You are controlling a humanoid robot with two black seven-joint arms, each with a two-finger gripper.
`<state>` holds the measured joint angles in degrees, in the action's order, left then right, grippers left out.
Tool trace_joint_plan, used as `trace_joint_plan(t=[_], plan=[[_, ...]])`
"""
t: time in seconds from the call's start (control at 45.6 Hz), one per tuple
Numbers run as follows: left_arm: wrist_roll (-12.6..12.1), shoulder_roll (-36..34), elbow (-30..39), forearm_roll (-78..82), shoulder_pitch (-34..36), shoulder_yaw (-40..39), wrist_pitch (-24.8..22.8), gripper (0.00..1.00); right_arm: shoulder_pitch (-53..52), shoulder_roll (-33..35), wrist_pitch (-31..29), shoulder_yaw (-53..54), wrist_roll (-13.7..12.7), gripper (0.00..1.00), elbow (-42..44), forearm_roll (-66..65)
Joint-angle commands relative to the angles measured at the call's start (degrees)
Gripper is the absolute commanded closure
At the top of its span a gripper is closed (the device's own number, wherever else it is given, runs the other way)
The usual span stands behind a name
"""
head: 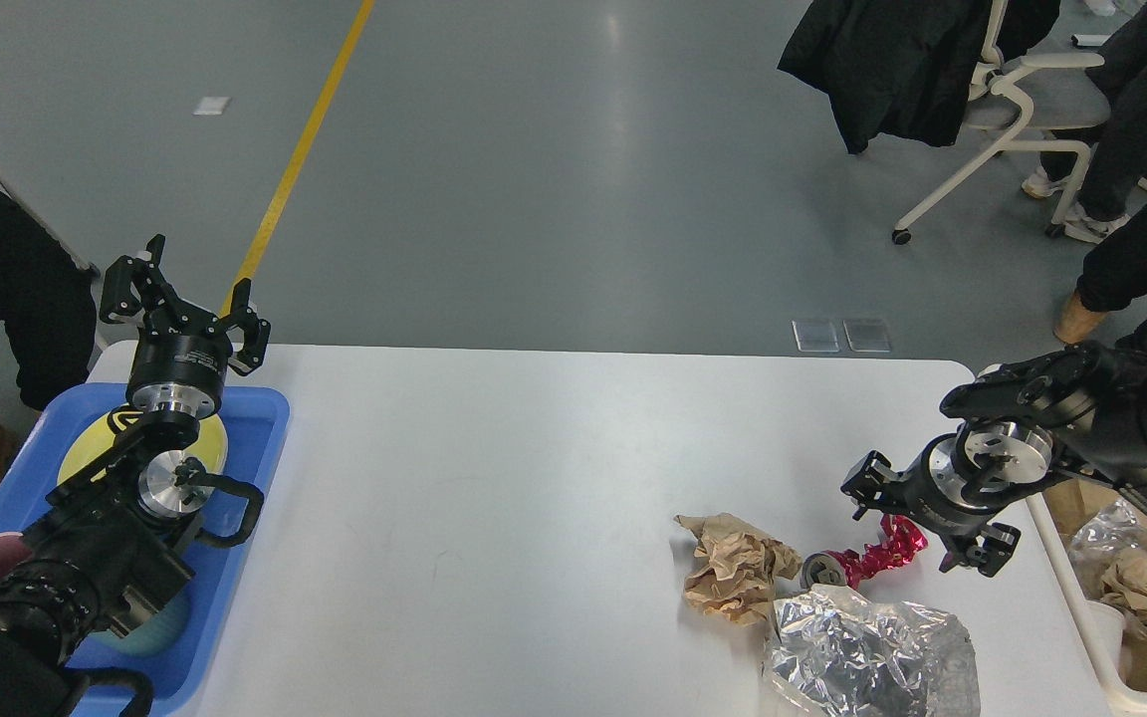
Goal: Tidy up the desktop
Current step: 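Lower the right gripper onto the red wrapper, then close the right gripper on the red wrapper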
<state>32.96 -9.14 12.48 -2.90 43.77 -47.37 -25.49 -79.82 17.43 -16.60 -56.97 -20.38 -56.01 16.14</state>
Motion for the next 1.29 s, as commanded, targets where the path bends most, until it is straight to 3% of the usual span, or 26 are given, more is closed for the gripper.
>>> trace_joint_plan(t=[0.0, 0.613, 1.052, 1.095, 1.183, 1.271], plan=[[0.0, 0.0, 0.0, 0.0, 0.0, 0.0, 0.0, 0.04, 3.9, -0.1, 1.5, 2.4, 0.0, 0.0, 3.5, -0.1], [0.0, 0.0, 0.0, 0.0, 0.0, 0.0, 0.0, 0.04, 14.9, -3.7, 2.8, 7.4, 0.2, 0.0, 14.5, -1.0], [0.0, 0.0, 0.0, 0.0, 0.0, 0.0, 0.0, 0.04, 15.6, -3.5, 4.7, 10.2, 0.3, 0.01, 14.9, -4.2], [0.0, 0.0, 0.0, 0.0, 0.0, 0.0, 0.0, 0.04, 15.6, -3.5, 4.7, 10.4, 0.2, 0.04, 14.9, -4.2], [0.0, 0.0, 0.0, 0.0, 0.0, 0.0, 0.0, 0.04, 15.6, -3.5, 4.4, 10.4, 0.2, 0.2, 14.8, -4.3], [0.0, 0.0, 0.0, 0.0, 0.0, 0.0, 0.0, 0.04, 15.6, -3.6, 3.7, 10.4, 0.2, 0.46, 14.4, -4.3]])
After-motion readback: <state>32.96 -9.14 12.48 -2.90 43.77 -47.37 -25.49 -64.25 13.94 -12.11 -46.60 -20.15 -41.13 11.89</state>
